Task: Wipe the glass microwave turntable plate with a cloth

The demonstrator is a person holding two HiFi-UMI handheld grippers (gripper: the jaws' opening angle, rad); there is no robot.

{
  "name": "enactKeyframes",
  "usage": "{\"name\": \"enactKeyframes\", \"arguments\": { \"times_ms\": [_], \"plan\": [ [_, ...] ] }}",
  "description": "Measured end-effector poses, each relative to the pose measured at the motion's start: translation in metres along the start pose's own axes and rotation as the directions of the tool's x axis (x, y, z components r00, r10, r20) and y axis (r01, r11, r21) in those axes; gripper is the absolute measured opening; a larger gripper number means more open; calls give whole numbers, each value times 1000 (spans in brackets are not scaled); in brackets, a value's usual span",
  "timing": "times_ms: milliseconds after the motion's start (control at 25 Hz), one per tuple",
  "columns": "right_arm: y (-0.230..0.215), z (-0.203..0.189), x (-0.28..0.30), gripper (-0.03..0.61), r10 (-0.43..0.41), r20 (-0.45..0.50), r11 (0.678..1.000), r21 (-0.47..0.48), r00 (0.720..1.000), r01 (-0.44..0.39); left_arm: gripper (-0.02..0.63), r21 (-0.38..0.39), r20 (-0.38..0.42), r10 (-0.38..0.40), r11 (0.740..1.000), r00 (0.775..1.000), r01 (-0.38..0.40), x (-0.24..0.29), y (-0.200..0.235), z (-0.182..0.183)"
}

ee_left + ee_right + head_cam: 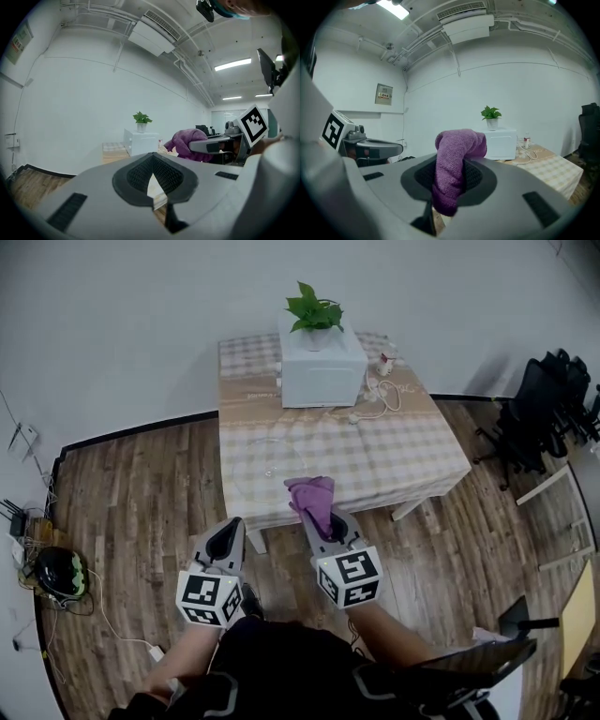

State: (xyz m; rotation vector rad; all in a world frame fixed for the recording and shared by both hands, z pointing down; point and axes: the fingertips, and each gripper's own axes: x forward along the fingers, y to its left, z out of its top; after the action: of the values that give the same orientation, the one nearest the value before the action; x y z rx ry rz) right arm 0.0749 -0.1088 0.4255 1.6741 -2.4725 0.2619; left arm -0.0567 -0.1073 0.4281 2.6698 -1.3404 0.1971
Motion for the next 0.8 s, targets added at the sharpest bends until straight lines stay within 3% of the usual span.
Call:
{"name": "enactKeyframes", "arguments": {
  "times_ms": [480,800],
  "plan": [
    [10,17,81,81,-50,-35,999,-17,998,49,2,-1,19,-28,1000,999,28,39,85,14],
    [5,10,133,83,-117,-68,993,-12,991,117,2,9,-2,-66,998,998,66,67,131,4]
  ]
}}
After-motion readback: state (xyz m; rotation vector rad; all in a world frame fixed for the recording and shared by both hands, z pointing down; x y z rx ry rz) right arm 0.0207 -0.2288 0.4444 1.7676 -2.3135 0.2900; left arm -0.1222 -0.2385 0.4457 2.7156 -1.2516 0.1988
